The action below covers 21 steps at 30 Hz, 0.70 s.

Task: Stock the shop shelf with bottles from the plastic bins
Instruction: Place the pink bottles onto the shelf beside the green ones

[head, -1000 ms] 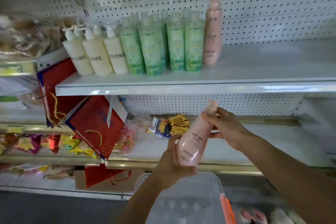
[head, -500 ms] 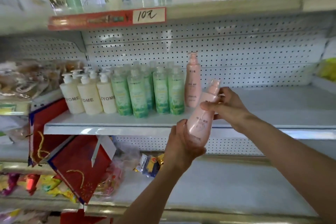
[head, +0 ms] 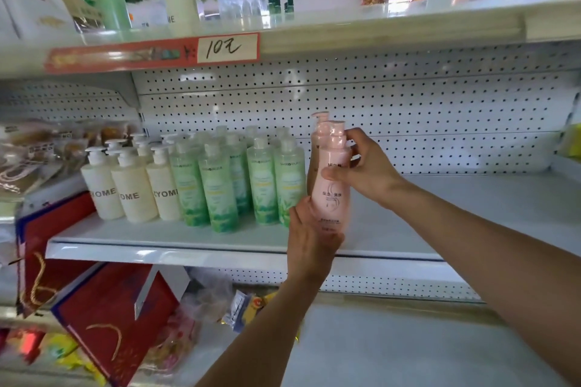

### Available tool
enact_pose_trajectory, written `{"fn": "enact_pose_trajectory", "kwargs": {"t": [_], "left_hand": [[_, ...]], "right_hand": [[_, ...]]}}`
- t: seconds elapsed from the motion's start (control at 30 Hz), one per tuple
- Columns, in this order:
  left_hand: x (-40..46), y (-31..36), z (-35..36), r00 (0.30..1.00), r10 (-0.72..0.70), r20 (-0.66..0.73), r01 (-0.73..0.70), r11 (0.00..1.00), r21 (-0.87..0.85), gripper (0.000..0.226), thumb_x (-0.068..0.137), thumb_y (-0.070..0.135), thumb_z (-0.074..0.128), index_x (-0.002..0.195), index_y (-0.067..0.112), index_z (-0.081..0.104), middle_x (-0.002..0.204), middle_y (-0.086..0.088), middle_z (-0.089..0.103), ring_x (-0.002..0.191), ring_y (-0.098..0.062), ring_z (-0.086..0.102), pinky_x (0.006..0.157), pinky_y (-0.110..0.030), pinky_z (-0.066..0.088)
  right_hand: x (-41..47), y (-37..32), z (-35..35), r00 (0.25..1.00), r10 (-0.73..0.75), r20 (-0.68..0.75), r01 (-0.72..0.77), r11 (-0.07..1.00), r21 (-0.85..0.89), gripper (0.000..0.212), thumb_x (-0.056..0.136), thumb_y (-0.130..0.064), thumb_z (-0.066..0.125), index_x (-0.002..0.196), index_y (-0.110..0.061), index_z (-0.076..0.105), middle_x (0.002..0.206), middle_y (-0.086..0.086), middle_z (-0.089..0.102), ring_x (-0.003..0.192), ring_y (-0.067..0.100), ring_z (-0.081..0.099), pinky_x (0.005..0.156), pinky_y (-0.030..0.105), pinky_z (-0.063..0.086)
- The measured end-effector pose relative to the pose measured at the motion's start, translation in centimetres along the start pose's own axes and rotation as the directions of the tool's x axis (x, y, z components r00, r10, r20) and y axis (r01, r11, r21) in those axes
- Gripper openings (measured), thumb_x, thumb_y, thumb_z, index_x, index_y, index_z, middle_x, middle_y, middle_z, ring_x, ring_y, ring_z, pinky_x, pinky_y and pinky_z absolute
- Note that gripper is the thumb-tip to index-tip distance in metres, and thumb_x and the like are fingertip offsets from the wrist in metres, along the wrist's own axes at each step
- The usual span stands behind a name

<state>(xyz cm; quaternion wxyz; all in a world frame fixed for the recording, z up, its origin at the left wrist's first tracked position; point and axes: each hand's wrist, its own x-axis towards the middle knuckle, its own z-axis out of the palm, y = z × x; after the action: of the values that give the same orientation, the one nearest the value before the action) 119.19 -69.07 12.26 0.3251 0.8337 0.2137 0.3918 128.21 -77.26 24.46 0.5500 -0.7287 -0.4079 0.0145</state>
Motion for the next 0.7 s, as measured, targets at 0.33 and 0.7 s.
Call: {"fn": "enact_pose_trajectory", "kwargs": {"t": [0.33, 0.7], "left_hand": [[0.8, -0.3, 1.2, 1.000, -0.016, -0.011, 0.016, 0.998, 0.060, 0.077, 0.077, 0.011, 0.068, 0.141, 0.013, 0.026, 0.127, 0.000, 0.037, 0.103, -0.025, 0.052, 0.074, -0.038, 0.051], [0.5, -0.1, 1.1, 1.000, -0.012, -0.020, 0.014, 0.994, 0.107, 0.062, 0.085, 0.002, 0.051, 0.142, 0.013, 0.028, 0.133, -0.007, 0.039, 0.097, -0.030, 0.059, 0.068, -0.029, 0.046]], "right_hand": [[2.7, 0.9, 0.4, 0.998, -0.012, 0.056, 0.017, 0.996, -0.093, 0.059, 0.077, -0.016, 0.078, 0.126, -0.024, 0.046, 0.097, 0.000, 0.058, 0.089, 0.022, 0.062, 0.082, 0.037, 0.055], [2.2, 0.7, 0.3, 0.996, -0.009, 0.085, 0.014, 0.998, -0.059, 0.055, 0.082, -0.013, 0.074, 0.127, -0.024, 0.044, 0.091, -0.009, 0.053, 0.082, 0.012, 0.058, 0.070, 0.024, 0.050]]}}
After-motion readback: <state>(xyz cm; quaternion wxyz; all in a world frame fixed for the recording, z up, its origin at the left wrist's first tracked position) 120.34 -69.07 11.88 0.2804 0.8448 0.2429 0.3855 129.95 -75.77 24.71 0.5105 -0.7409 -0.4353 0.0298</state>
